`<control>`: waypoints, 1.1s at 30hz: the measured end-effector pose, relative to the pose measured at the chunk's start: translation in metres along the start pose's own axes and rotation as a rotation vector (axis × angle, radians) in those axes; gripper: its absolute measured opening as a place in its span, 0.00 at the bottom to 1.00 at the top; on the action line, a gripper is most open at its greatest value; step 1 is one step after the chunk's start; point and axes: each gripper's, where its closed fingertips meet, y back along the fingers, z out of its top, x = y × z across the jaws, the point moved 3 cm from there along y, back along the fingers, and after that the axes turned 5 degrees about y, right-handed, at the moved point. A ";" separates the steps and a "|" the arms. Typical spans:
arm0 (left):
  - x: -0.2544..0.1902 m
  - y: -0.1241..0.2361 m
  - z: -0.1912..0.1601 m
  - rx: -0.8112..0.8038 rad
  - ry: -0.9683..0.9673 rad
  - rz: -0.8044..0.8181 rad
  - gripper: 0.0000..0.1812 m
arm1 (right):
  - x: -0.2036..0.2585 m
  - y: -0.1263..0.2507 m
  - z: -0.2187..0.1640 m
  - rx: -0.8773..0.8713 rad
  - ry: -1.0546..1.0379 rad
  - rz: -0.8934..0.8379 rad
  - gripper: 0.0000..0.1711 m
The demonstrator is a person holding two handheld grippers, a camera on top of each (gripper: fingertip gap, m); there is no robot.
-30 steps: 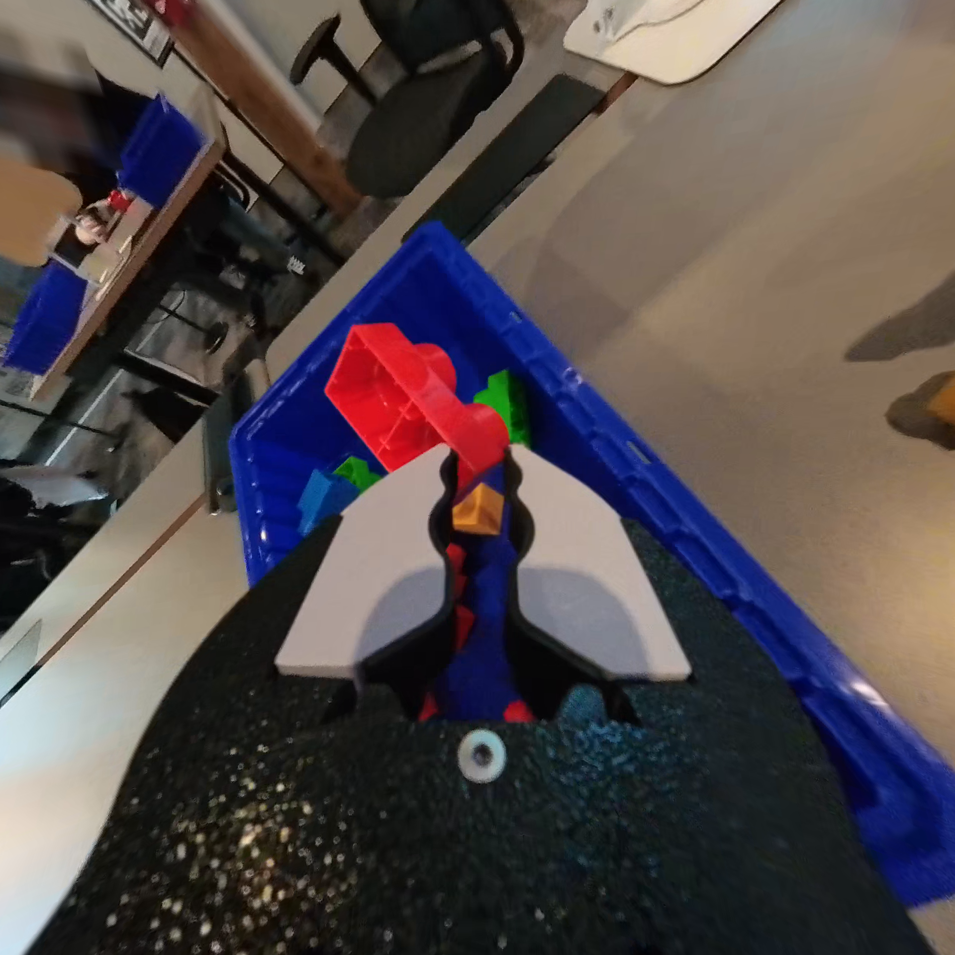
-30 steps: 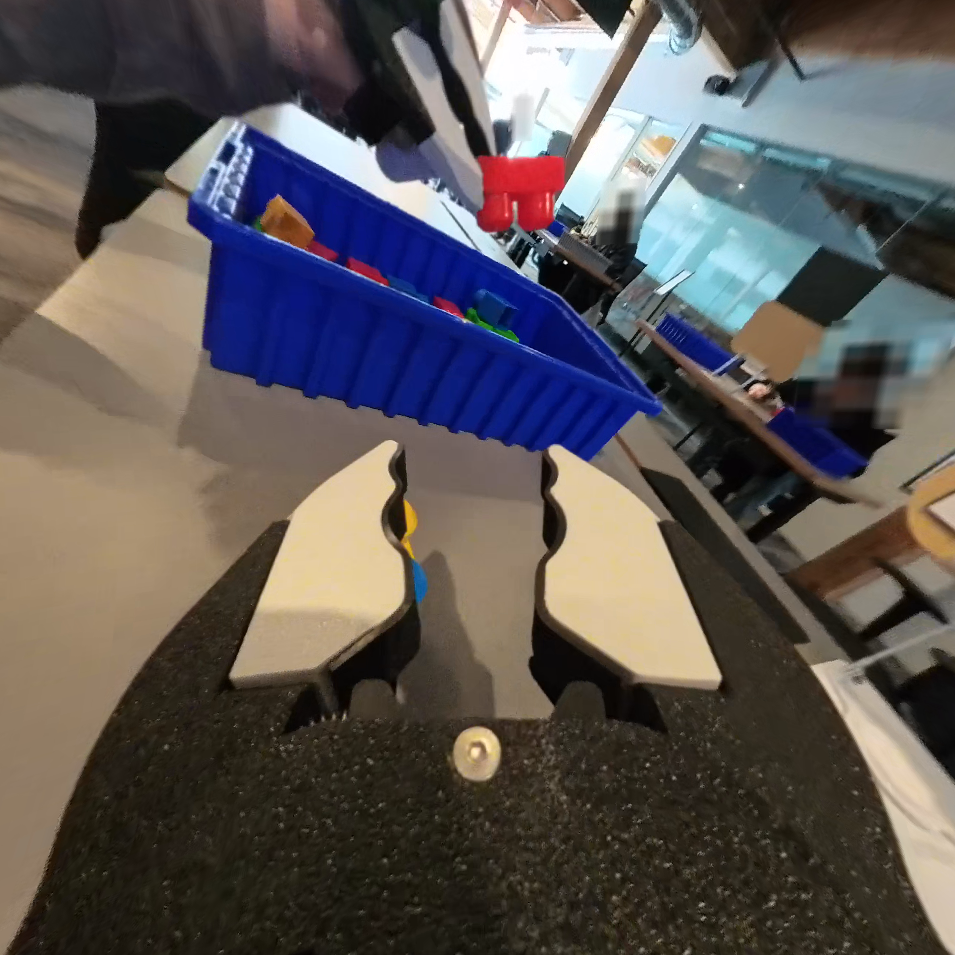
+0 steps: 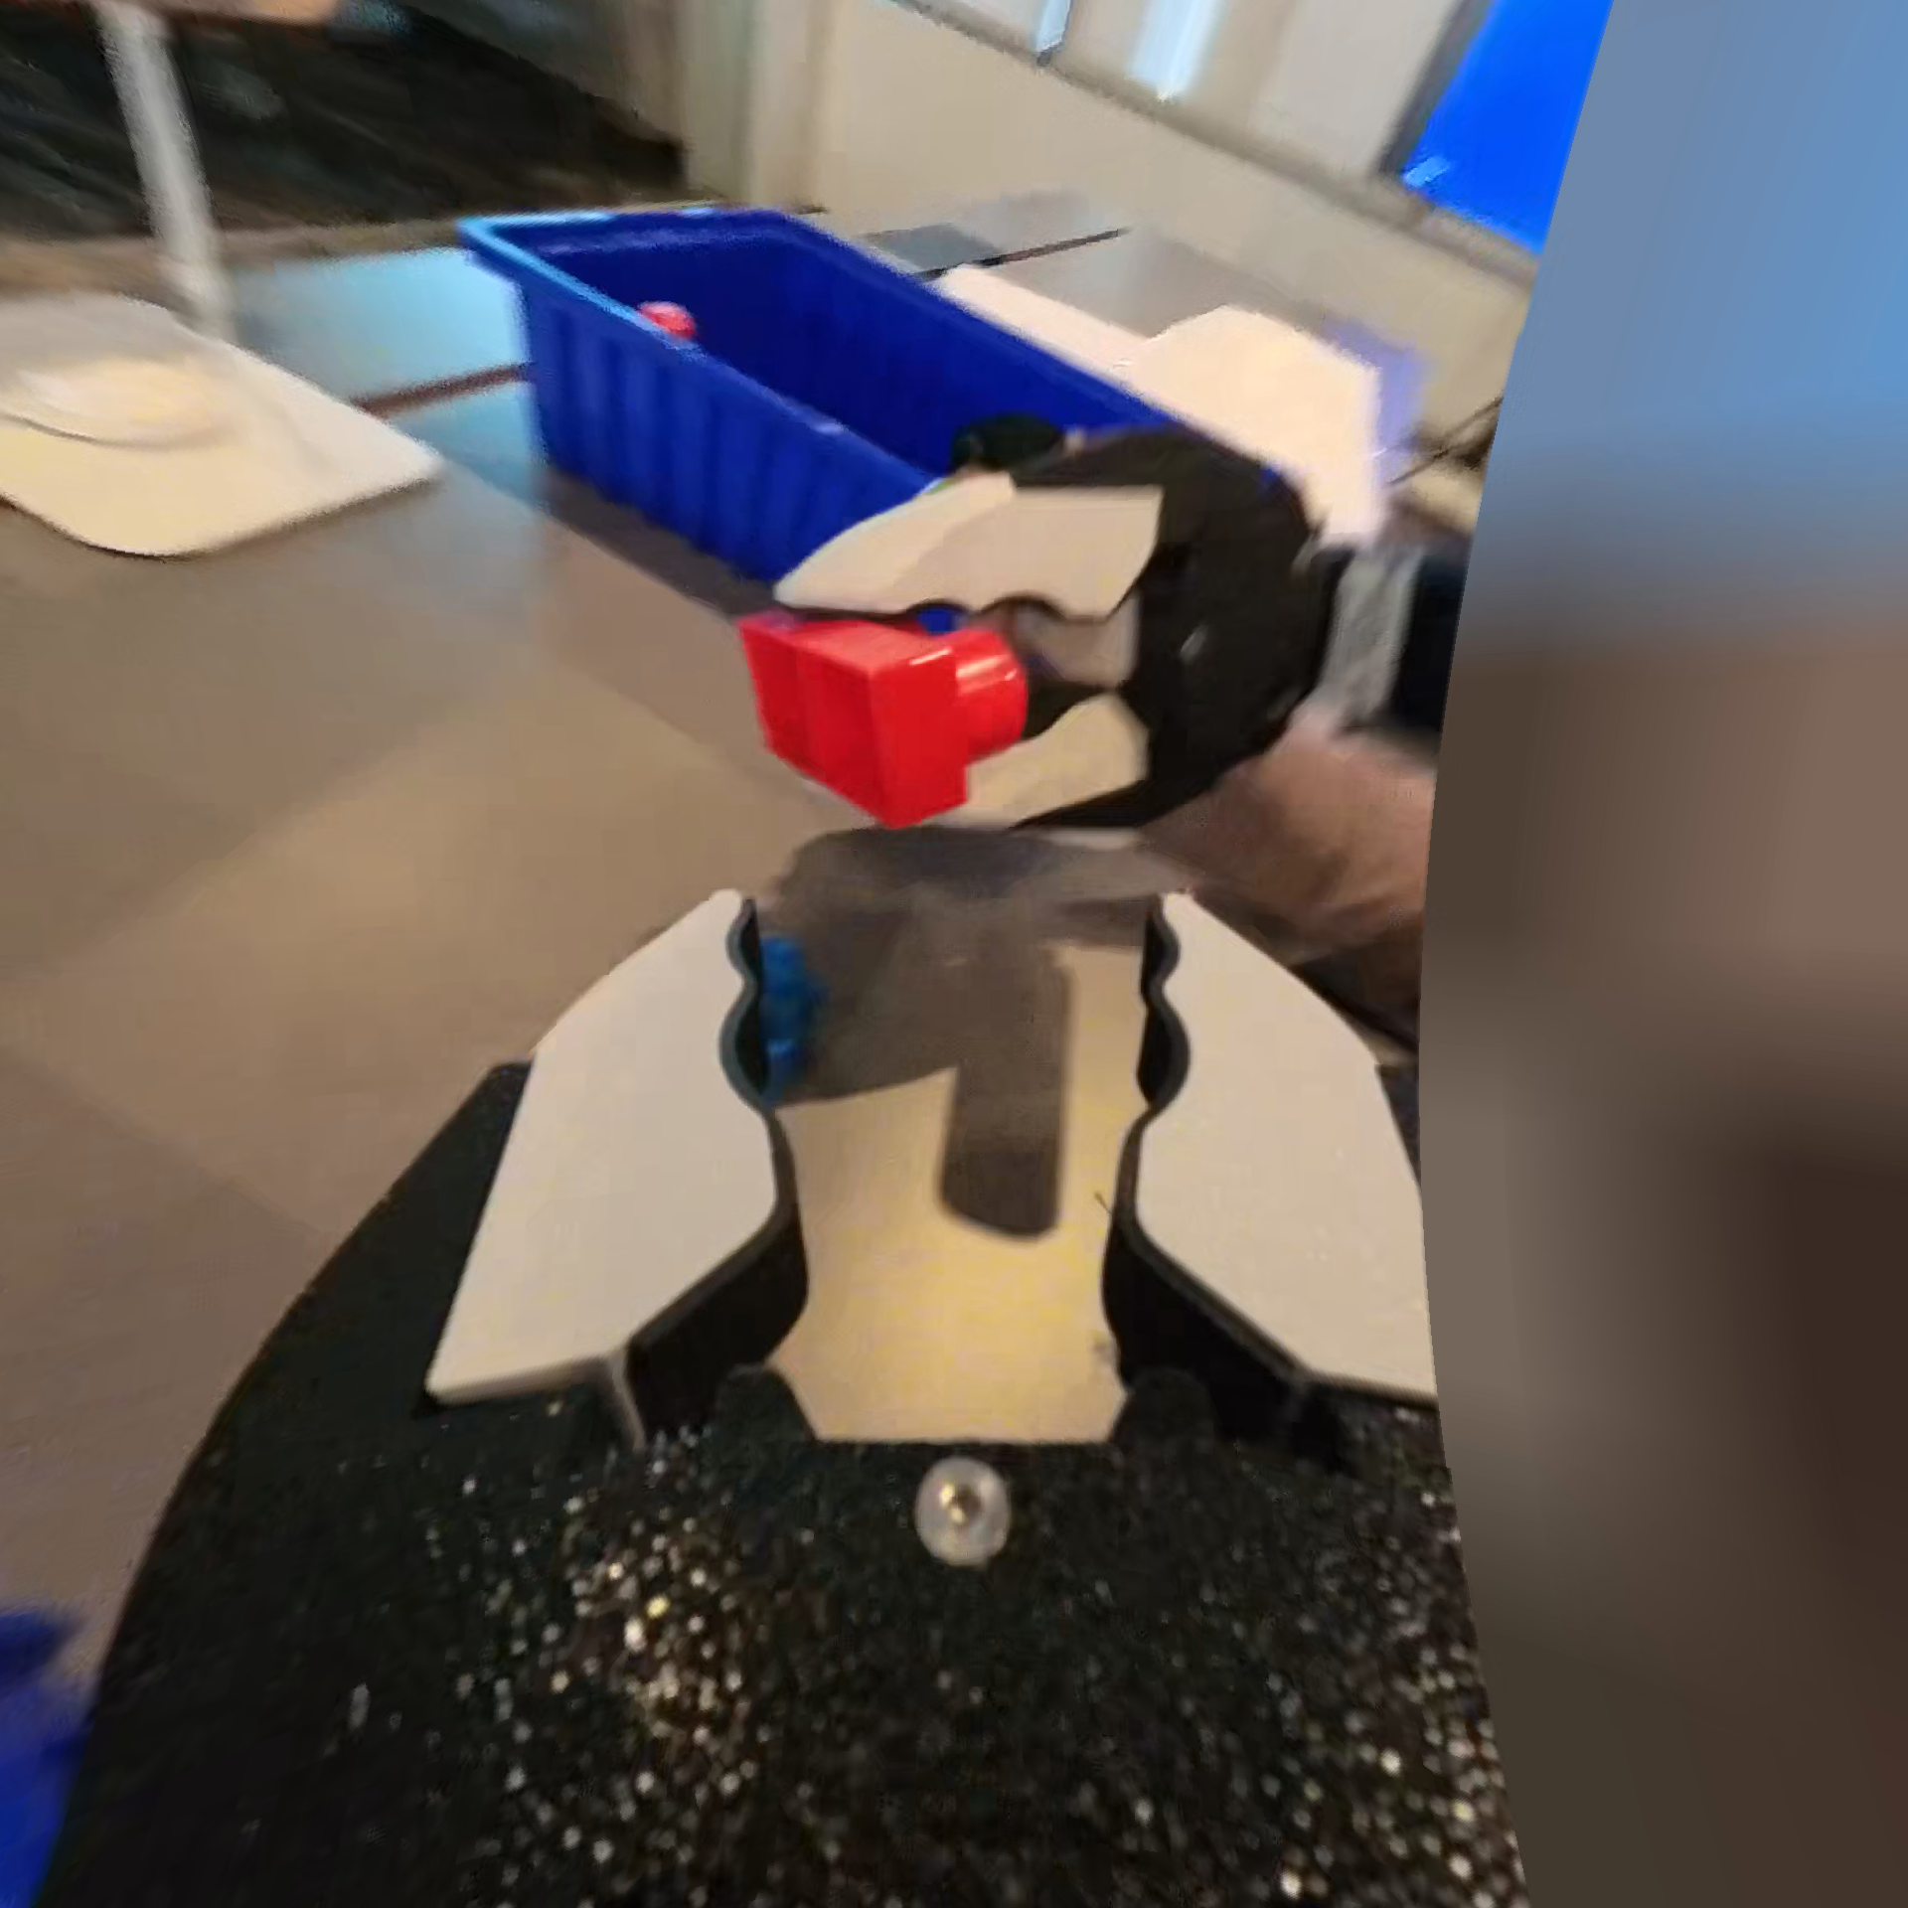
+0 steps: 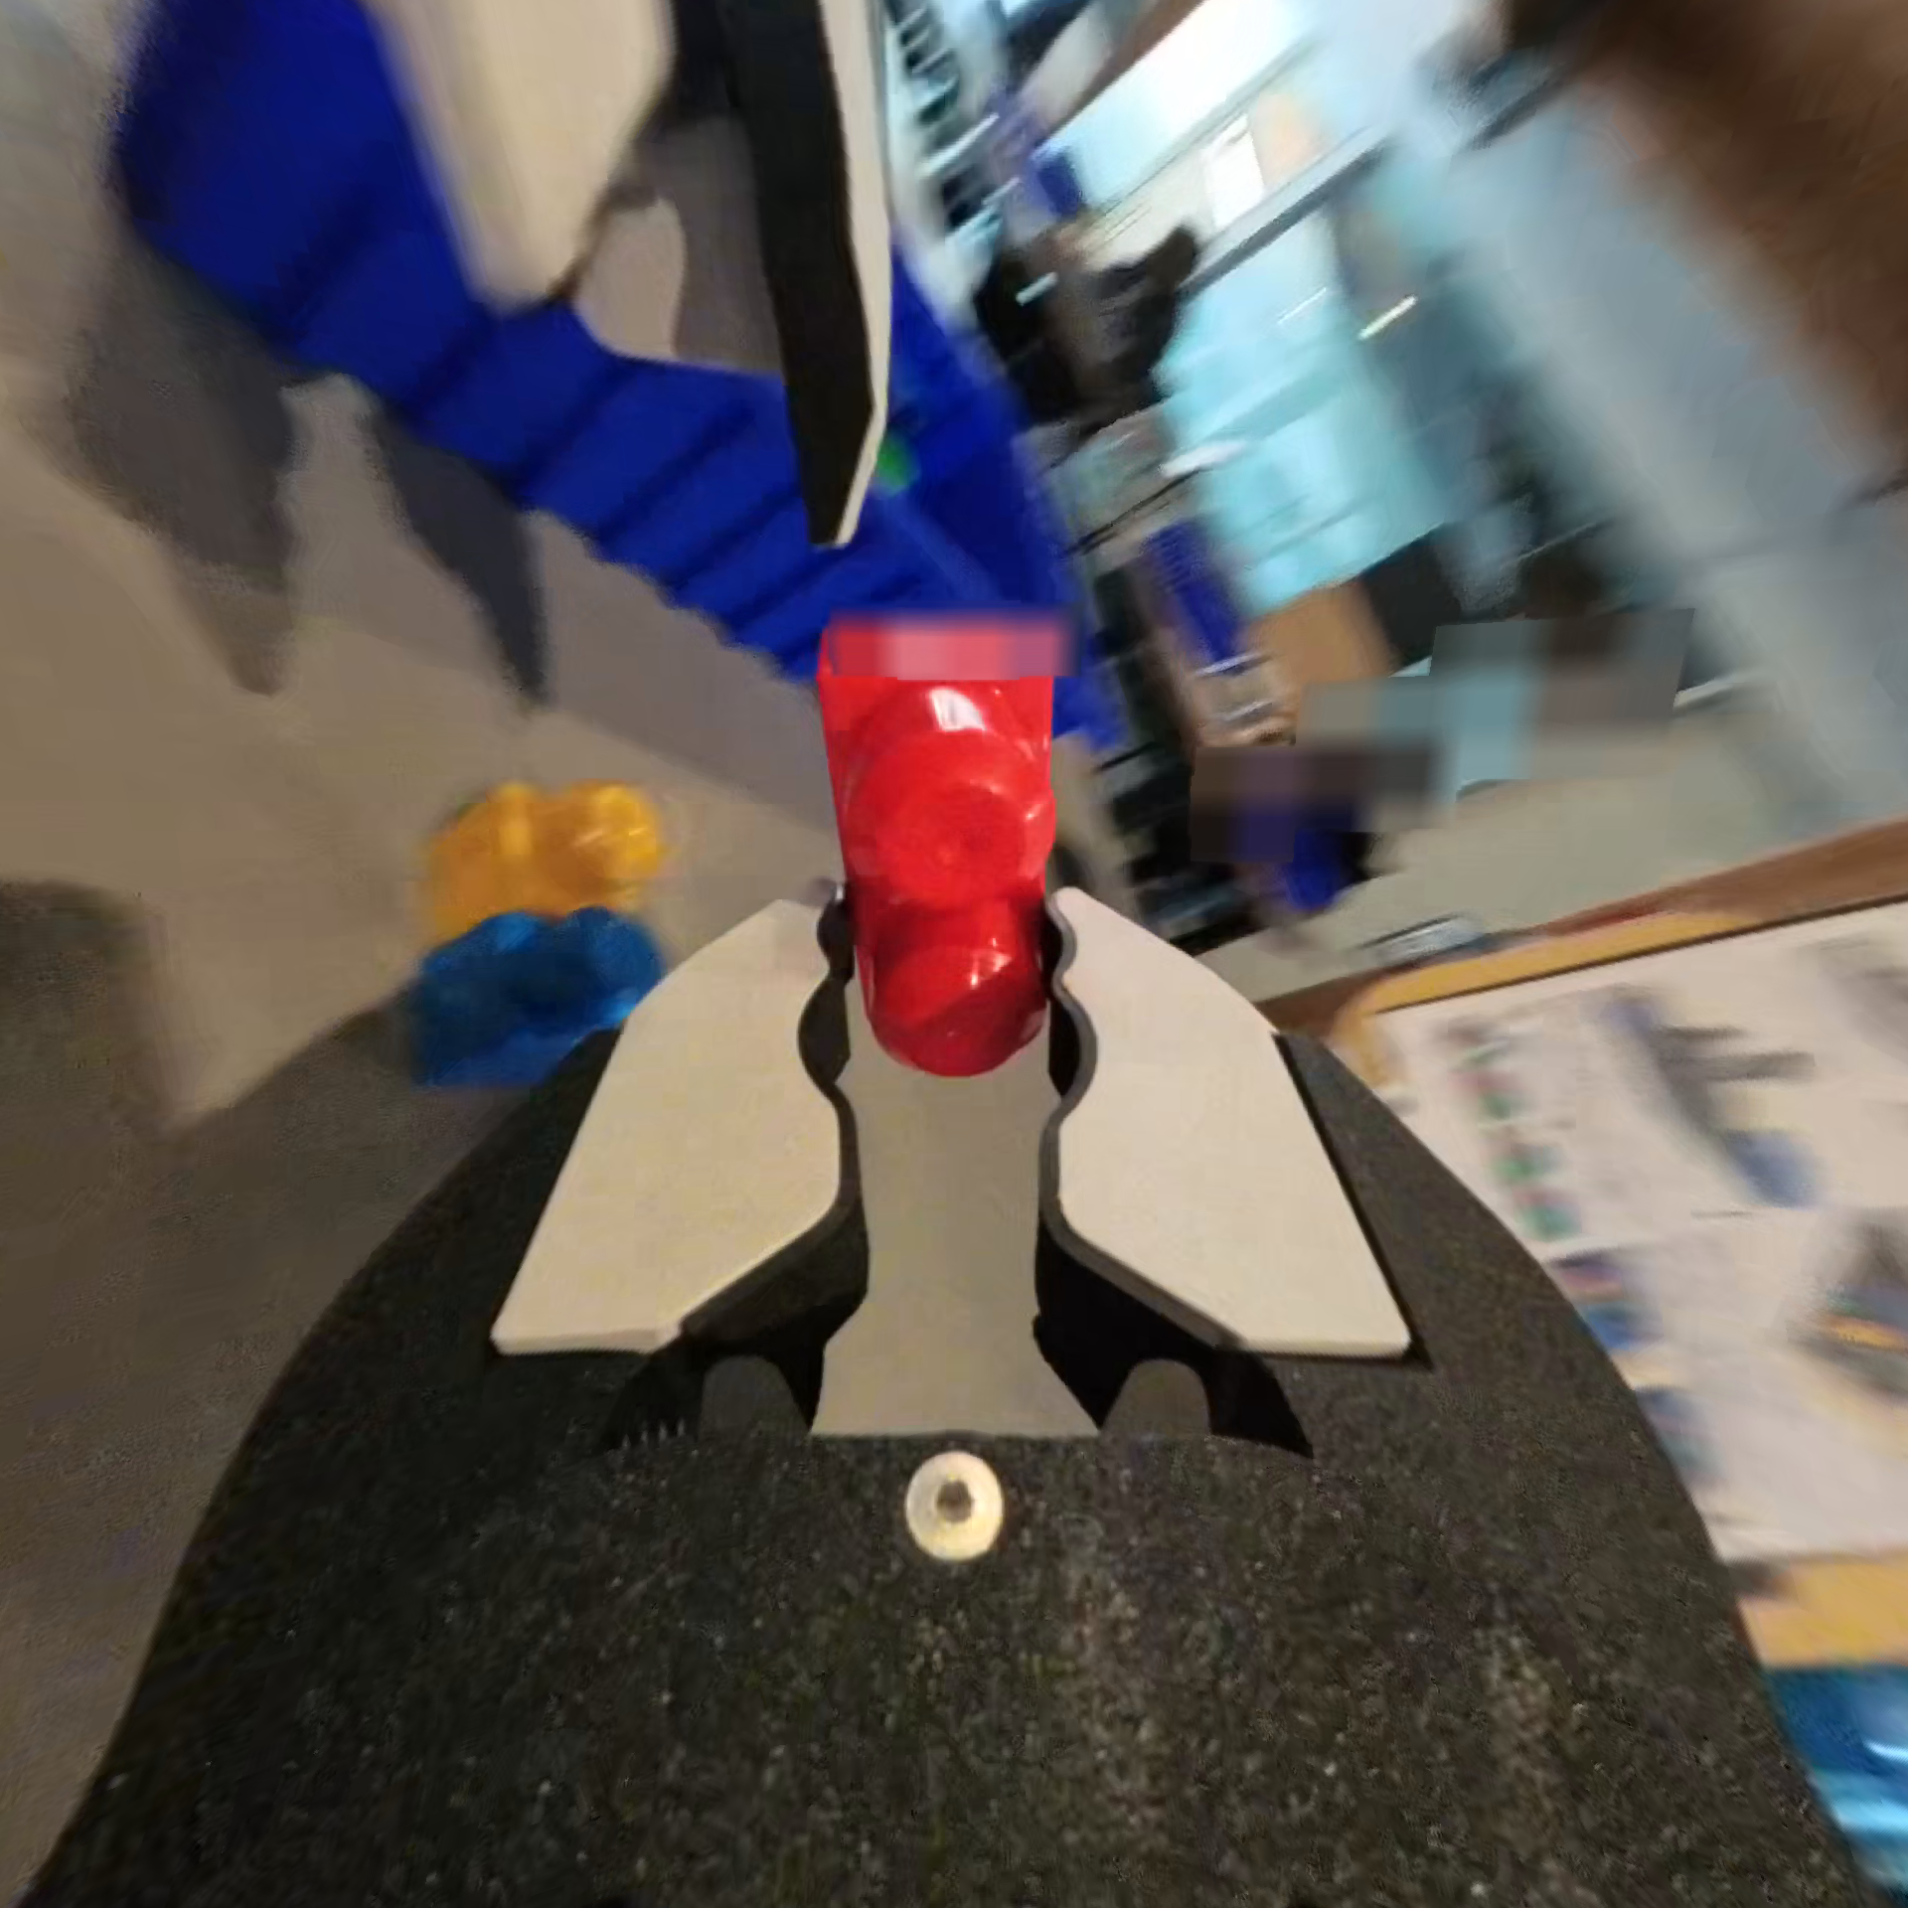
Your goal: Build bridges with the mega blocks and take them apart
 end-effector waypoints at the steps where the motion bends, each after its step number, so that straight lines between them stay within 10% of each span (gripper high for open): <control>1: 0.008 -0.003 -0.006 0.021 -0.072 0.094 0.39 | 0.002 -0.002 -0.006 0.048 -0.076 0.124 0.20; 10: 0.045 -0.037 -0.056 0.299 -0.304 0.391 0.41 | 0.035 -0.021 -0.021 0.449 -0.363 0.897 0.20; 33: 0.066 -0.044 -0.086 0.287 -0.138 0.287 0.34 | 0.048 -0.035 -0.016 0.704 -0.326 0.986 0.30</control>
